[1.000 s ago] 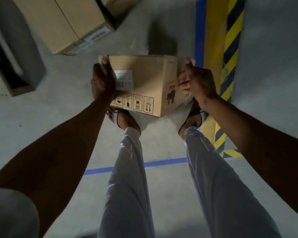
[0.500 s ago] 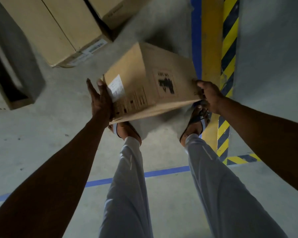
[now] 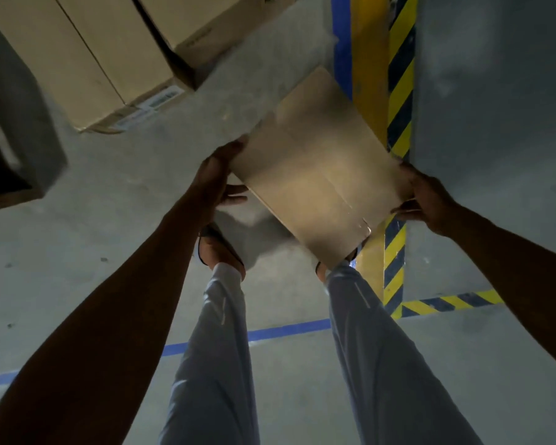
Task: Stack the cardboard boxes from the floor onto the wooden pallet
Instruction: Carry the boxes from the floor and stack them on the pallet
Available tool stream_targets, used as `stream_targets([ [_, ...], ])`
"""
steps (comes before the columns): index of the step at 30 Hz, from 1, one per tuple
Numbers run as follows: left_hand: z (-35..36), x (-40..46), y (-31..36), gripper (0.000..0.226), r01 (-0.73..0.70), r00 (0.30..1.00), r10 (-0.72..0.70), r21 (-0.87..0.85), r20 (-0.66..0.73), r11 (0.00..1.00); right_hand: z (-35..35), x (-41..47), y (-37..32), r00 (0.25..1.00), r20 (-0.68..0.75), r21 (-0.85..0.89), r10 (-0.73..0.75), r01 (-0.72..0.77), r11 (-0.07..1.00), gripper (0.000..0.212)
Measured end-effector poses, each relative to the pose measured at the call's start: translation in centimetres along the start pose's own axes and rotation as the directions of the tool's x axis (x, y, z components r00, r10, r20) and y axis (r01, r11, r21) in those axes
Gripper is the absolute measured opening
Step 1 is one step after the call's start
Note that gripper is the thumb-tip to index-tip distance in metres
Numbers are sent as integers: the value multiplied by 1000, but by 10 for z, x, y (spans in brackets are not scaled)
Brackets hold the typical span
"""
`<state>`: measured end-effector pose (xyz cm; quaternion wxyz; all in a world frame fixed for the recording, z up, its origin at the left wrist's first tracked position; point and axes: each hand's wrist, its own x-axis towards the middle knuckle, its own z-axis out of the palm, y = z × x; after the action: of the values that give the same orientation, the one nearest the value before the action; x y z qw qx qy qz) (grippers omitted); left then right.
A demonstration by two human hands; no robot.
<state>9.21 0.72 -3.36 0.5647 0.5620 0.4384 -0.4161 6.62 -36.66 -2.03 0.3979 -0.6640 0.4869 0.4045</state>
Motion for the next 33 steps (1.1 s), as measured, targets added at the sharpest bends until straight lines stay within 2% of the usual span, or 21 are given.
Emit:
stream_targets([
  [2,6,-4,14,94,-49,998,44,161,36,986,-5,2,7,1000,-22,-36,-21,21,999,57],
  [5,10,-9,32,111,-212,977,196,427,81,879,-12,7,7,995,-95,-59,-36,31,998,58],
  [6,11,-10,38,112,-290,957,267,441,116,849,-14,7,2,993,-115,-69,-30,22,997,63],
  [8,14,-9,46,89,-436,900,406,336,159,835,-16,9,-6,990,-143,-62,15,-24,998,69],
  [9,15,-10,48,78,-463,886,440,262,146,846,-16,11,-10,991,-128,-47,36,-43,998,66],
  [11,14,-3,46,82,-491,871,481,163,102,856,-13,11,-18,997,-39,-46,73,-75,996,49],
  [13,8,7,39,90,-457,887,460,188,26,870,-10,10,-26,994,5,-58,112,-111,992,38],
  [16,-7,15,27,81,-334,916,389,350,-97,875,1,4,-39,988,41,-53,148,-145,988,42],
  [19,-21,24,3,77,-180,950,262,388,-169,904,19,4,-47,996,52,-35,67,-65,997,53],
  [23,-28,25,-22,72,-10,956,117,368,-270,930,51,-7,-50,975,204,12,88,-93,996,51],
  [25,-31,11,-27,57,13,950,88,318,-300,948,61,-13,-45,967,240,61,83,-100,993,49],
  [26,-34,7,-30,57,18,948,80,302,-308,953,65,-18,-42,961,266,96,72,-101,990,48],
  [30,-53,-22,-32,79,52,934,56,289,-353,956,68,-57,-38,957,283,250,66,-140,958,48],
  [33,-62,-82,-21,96,-25,941,98,221,-324,975,46,-103,-35,955,291,258,65,-143,955,51],
])
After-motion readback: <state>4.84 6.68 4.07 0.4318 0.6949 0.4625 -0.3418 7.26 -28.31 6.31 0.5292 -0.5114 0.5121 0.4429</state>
